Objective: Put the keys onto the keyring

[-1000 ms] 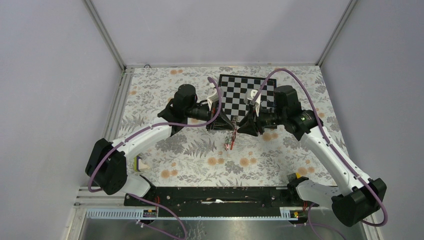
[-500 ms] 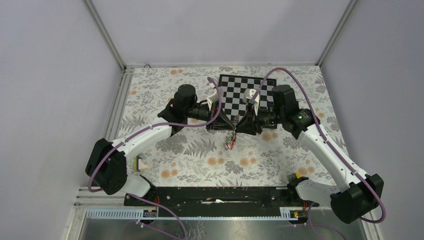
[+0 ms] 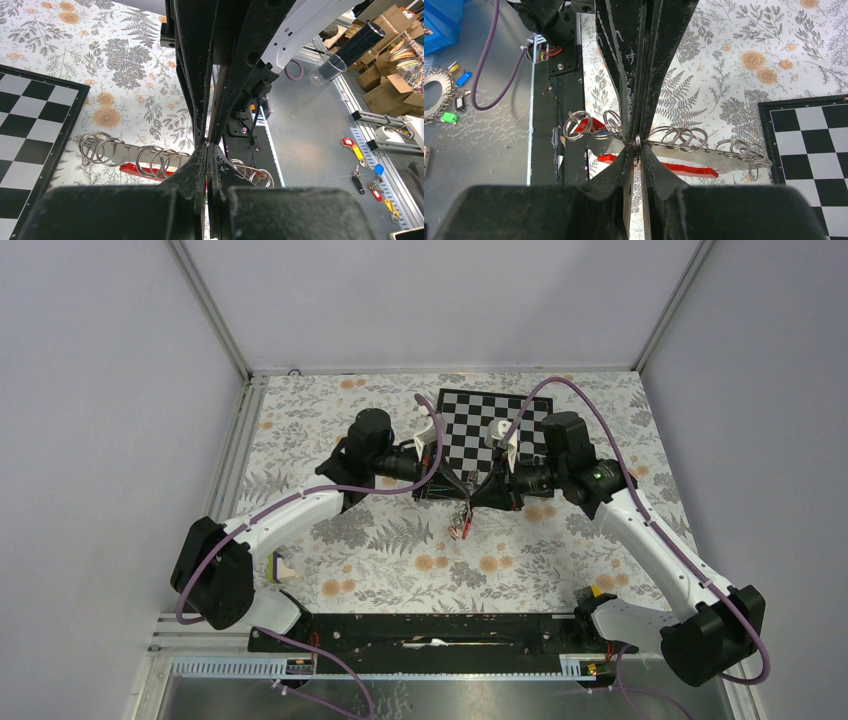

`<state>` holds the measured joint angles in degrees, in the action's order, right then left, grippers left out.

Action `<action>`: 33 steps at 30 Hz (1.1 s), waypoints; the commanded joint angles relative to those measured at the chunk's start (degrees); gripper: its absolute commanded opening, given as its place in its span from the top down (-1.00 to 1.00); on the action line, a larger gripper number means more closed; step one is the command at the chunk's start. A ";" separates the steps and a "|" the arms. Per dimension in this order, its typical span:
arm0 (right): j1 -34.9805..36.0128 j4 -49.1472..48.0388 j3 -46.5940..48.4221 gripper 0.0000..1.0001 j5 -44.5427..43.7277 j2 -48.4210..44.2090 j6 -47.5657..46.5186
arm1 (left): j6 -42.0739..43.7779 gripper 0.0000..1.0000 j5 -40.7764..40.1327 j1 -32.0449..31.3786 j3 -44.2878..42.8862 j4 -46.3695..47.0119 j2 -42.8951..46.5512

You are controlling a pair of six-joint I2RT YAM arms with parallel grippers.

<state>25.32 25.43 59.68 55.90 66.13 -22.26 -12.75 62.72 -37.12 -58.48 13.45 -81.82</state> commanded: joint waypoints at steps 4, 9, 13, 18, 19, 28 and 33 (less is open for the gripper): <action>-0.27 -2.04 0.53 0.77 2.43 0.25 0.90 | -0.34 1.00 1.62 0.23 0.29 4.30 1.91; -0.27 -0.69 1.10 1.00 1.88 0.14 -0.24 | 0.41 1.00 1.50 0.21 0.26 4.04 2.08; -0.19 3.55 3.06 1.00 -2.04 0.08 -3.09 | 7.43 0.82 -0.73 0.21 -1.03 -2.39 2.83; 2.16 11.59 7.51 1.00 -9.83 2.04 -6.46 | 18.23 0.32 -4.01 0.12 -3.55 -11.77 3.85; 2.84 13.23 8.54 1.00 -10.94 2.73 -7.10 | 19.48 0.28 -4.57 0.05 -3.95 -12.80 3.77; 5.44 18.94 13.14 1.00 -15.01 5.96 -8.06 | 21.52 0.04 -6.01 -1.96 -5.87 -14.57 1.53; 5.70 18.54 12.88 1.00 -14.31 6.22 -7.86 | 21.46 0.13 -7.35 -3.15 -6.35 -14.68 0.59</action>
<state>30.39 43.38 70.13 41.39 72.31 -29.50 7.20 56.71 -39.44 -62.13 -1.74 -80.55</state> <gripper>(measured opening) 0.021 0.465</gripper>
